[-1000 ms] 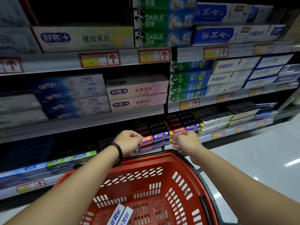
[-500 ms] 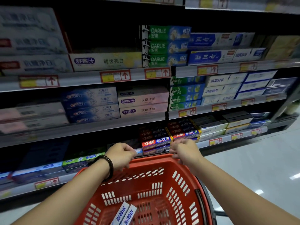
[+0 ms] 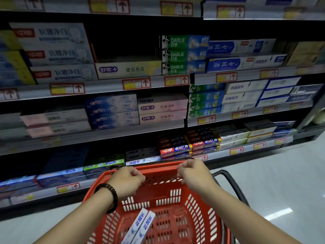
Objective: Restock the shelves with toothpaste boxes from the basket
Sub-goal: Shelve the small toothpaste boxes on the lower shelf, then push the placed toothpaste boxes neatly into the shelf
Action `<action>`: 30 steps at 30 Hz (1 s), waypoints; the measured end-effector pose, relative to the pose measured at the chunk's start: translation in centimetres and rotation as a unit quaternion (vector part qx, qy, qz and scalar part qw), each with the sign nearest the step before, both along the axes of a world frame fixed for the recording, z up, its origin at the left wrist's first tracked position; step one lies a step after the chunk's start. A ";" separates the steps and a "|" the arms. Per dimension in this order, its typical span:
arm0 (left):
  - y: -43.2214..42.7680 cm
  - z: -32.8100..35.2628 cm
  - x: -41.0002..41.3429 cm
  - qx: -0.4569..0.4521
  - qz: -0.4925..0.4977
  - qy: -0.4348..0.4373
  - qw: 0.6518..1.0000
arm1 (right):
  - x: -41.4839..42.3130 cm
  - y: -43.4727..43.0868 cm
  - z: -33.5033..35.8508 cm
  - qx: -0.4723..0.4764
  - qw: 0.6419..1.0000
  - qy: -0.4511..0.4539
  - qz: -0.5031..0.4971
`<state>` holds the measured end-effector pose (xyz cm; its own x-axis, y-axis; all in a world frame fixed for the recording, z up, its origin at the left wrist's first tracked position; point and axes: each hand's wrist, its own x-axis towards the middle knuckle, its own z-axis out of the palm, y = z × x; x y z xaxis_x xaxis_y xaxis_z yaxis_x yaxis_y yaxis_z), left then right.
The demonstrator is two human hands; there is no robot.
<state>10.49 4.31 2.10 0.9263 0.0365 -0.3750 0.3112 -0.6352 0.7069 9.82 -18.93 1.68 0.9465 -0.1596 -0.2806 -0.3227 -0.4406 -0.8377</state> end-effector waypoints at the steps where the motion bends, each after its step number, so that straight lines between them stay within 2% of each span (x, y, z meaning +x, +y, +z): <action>1: 0.2 -0.1 -0.5 0.000 0.003 0.002 1.000 | -0.3 0.3 -0.1 0.006 1.000 0.006 0.003; 7: 1.6 -1.9 -2.5 0.001 0.013 0.030 0.999 | -1.6 0.8 -0.9 0.039 0.998 0.039 0.015; 14: 2.8 -4.1 -2.6 0.058 0.000 0.016 0.998 | -1.6 0.7 -0.9 0.114 0.989 0.098 -0.003; 19: 2.4 -5.3 -2.5 0.076 -0.029 0.014 0.997 | -1.6 0.9 -0.9 0.111 0.987 0.112 0.019; 25: 2.6 -6.3 -2.7 0.167 -0.070 -0.008 0.983 | -2.1 0.8 -1.4 0.102 0.983 0.146 0.049; 30: 2.9 -7.1 -2.9 0.169 -0.064 0.004 0.984 | -2.7 0.6 -1.8 0.087 0.983 0.146 0.076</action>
<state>7.59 7.22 -4.97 0.9283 0.0433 -0.3693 0.2182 -0.8677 0.4466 7.10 -18.36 -0.10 0.8305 0.0511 -0.5547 -0.5028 -0.3601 -0.7858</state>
